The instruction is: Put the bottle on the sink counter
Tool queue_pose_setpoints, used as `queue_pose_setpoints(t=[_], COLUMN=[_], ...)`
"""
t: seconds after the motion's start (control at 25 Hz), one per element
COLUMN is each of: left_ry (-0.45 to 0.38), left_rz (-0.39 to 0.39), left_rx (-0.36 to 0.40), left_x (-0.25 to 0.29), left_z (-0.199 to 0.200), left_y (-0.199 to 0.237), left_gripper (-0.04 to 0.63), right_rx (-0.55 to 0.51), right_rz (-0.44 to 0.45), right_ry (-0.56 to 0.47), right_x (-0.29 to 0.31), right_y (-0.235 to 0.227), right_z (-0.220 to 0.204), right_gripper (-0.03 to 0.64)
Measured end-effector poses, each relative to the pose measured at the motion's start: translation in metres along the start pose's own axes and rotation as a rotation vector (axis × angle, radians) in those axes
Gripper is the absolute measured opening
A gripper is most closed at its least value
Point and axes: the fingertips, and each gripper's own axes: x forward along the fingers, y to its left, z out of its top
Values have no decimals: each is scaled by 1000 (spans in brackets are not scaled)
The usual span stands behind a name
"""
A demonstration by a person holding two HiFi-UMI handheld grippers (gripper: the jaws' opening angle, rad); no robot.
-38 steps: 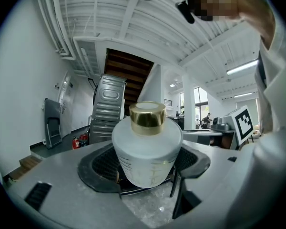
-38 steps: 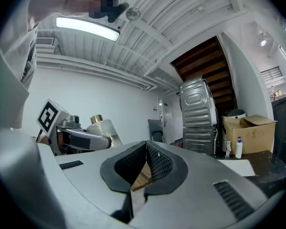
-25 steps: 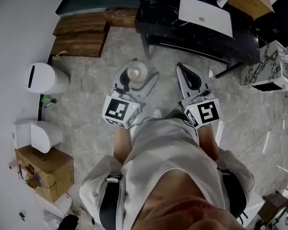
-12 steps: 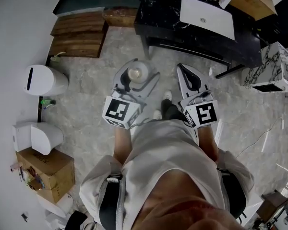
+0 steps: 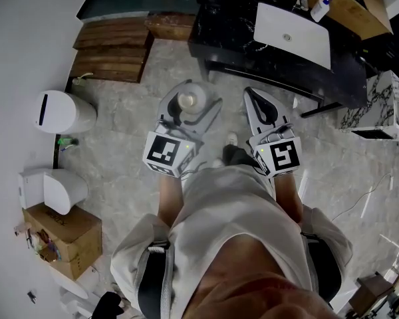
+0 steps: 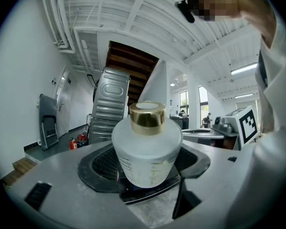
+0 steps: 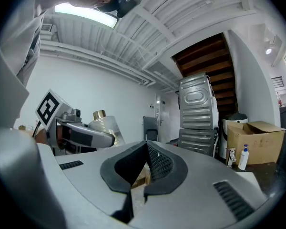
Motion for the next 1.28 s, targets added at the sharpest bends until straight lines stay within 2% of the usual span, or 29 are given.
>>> queue_pose_setpoints(t=[0.76,1.28], left_ry=[-2,5], left_rz=[73,115], left_rx=[22,21], left_x=[93,121], left_z=[19,22], left_y=[18,32], left_gripper=[330,330], right_rx=[25,32], right_rz=[106,131], right_ry=[-25,-21], right_x=[46,73], right_y=[-77,-108], right_z=[0,-7], right_gripper=[-2,-2])
